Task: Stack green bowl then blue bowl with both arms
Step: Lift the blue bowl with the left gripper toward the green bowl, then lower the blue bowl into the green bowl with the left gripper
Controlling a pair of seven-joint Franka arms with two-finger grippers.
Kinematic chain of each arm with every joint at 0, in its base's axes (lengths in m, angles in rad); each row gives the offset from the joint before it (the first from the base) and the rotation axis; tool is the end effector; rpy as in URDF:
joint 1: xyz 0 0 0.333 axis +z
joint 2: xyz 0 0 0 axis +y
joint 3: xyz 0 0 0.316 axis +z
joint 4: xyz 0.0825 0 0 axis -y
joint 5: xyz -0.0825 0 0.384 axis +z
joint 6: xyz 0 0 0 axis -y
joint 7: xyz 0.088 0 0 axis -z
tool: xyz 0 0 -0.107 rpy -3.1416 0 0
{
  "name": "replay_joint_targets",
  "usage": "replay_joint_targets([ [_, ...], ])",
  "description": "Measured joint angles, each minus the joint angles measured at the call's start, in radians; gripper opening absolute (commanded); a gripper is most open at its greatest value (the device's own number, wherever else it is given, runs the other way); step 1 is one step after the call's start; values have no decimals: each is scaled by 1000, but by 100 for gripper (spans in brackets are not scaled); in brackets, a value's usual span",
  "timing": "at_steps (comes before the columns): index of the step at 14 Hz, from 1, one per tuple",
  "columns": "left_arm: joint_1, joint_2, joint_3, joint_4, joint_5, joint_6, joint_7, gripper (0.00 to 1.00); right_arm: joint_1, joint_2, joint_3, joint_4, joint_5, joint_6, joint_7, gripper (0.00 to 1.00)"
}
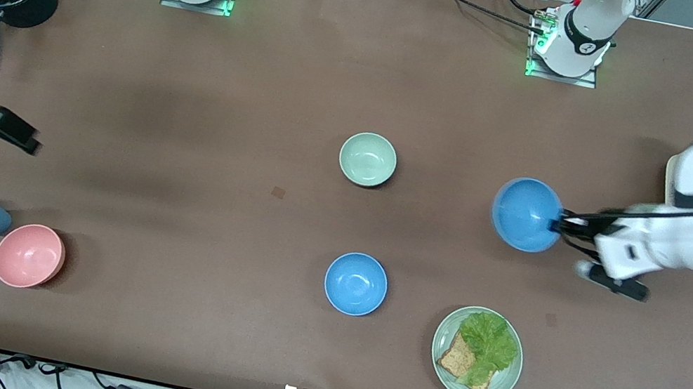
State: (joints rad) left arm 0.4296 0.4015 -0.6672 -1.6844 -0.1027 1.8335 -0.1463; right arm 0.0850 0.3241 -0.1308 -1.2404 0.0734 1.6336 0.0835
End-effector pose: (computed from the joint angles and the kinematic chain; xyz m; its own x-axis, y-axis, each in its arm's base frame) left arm 0.6190 -0.1158 0.3993 0.9727 -0.0709 -0.2208 -0.0010 -0.9534 0.3018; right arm 0.6570 -0.0075 0.5920 0.9899 -0.1237 0.0687 -0.1214 -0.9919 -0.0377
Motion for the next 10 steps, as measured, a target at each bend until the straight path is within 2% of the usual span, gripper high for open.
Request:
replay_joint_targets([
  [3,-5,-6,-147,-123,0,182,-316,0,-63,-49,3,-45,0,-7,-78,100],
  [5,-22,-7,-211,-207,0,315,-473,0,-75,-71,7,-76,-1,-7,-93,100],
  [10,-154,-14,-229,-341,30,519,-689,0,-86,-115,58,-139,-54,0,-93,100],
])
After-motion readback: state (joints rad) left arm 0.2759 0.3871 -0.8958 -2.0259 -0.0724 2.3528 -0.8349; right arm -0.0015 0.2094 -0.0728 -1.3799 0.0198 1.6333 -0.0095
